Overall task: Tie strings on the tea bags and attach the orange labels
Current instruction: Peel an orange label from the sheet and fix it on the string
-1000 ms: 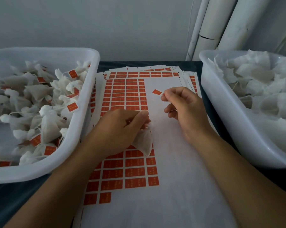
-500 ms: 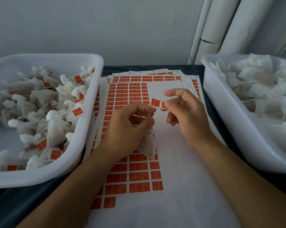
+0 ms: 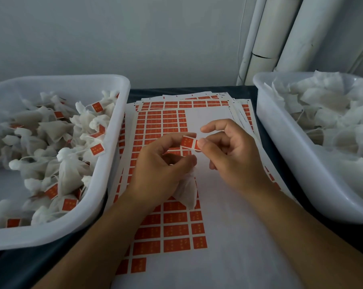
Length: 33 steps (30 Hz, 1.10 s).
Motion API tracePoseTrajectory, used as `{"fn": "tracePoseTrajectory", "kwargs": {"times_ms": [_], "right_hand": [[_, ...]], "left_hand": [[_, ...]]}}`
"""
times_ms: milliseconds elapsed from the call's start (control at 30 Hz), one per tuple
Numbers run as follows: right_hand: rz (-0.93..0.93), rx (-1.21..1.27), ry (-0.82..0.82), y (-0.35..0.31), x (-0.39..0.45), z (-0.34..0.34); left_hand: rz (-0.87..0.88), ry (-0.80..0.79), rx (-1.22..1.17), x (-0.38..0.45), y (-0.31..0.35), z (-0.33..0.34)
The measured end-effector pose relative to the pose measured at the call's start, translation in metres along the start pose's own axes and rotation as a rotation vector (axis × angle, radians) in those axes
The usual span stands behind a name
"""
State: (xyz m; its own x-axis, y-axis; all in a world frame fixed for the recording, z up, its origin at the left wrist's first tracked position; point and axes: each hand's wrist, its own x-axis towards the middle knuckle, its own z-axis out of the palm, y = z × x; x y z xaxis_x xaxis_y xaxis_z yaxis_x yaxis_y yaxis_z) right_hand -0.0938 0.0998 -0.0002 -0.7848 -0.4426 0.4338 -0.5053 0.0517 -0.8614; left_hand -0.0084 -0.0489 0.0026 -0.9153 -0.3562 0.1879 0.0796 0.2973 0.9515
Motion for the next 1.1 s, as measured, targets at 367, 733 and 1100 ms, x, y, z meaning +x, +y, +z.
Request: {"fn": "tracePoseTrajectory", "kwargs": {"times_ms": [367, 733, 1100], "right_hand": [[-0.034, -0.093, 0.004, 0.0008, 0.0008, 0.0018], [-0.019, -0.135, -0.012, 0.0017, -0.0006, 0.0040], [0.182, 0.011, -0.170, 0.0008, 0.0050, -0.0021]], "left_hand": [[0.044, -0.038, 0.006, -0.0012, -0.0011, 0.0018], [0.111, -0.016, -0.034, 0.0002, -0.0043, 0.0025], [0.116, -0.007, -0.016, -0.0029, 0.0012, 0.0037]]}}
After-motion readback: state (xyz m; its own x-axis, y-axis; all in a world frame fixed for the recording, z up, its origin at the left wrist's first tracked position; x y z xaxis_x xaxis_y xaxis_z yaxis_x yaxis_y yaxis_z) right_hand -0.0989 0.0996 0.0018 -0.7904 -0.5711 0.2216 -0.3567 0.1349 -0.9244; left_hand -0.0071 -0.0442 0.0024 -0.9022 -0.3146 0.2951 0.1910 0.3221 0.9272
